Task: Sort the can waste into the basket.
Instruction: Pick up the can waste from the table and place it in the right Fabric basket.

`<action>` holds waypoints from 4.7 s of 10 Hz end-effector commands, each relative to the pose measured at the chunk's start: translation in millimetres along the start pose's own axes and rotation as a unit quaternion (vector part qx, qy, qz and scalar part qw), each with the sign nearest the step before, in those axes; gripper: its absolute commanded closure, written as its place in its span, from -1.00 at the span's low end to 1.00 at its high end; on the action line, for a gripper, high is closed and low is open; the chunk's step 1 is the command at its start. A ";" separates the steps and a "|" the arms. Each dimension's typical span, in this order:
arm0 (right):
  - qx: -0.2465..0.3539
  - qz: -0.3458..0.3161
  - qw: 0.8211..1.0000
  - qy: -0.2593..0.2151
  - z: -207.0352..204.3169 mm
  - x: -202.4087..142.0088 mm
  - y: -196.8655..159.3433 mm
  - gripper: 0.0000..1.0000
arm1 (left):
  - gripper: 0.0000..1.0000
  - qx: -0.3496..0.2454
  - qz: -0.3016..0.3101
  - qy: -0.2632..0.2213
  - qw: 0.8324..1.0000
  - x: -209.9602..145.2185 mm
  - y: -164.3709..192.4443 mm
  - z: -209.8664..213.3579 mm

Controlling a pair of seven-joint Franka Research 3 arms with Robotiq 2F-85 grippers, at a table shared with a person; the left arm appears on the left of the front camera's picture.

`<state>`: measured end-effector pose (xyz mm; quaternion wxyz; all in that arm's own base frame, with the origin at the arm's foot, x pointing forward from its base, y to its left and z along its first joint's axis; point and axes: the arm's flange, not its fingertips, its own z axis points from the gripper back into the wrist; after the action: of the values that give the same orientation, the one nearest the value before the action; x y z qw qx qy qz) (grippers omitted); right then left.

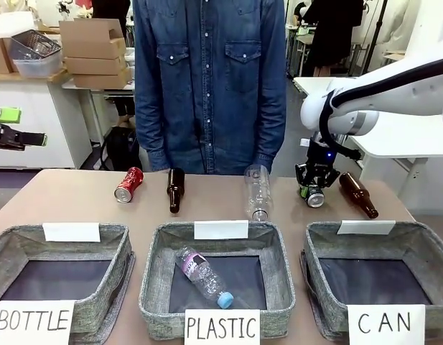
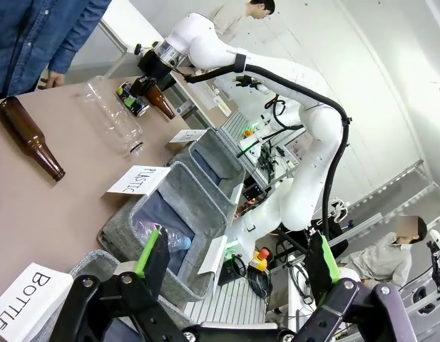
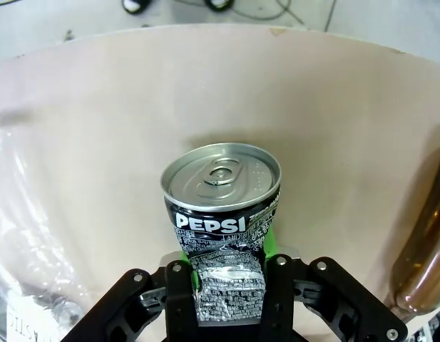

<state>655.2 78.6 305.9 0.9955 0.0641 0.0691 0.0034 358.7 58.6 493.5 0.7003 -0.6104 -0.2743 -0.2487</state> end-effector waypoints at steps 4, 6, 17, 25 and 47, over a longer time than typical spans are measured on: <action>-0.013 0.067 0.996 0.054 84.4 -81.0 8.7 1.00 | -1.00 -0.006 -0.013 -0.006 1.000 2.4 -1.6 -0.2; -0.041 0.193 0.978 0.060 139.3 -179.5 16.7 1.00 | -1.00 -0.006 -0.013 -0.006 1.000 2.4 -1.6 -0.2; -0.051 0.331 0.942 0.015 114.9 -317.0 -5.3 -0.95 | -1.00 -0.006 -0.013 -0.006 1.000 2.4 -1.6 -0.2; 0.079 0.267 0.960 -0.021 126.7 -308.4 -11.2 -1.00 | -1.00 -0.006 -0.013 -0.006 1.000 2.4 -1.6 -0.2; 0.472 0.003 0.880 -0.044 177.1 -301.2 -80.1 -1.00 | -1.00 0.236 -0.051 0.194 0.951 33.0 -29.9 -11.9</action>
<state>379.4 -25.8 509.0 0.8487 0.5269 0.0231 -0.0391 357.5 59.3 519.0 0.7686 -0.5016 -0.2640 -0.2967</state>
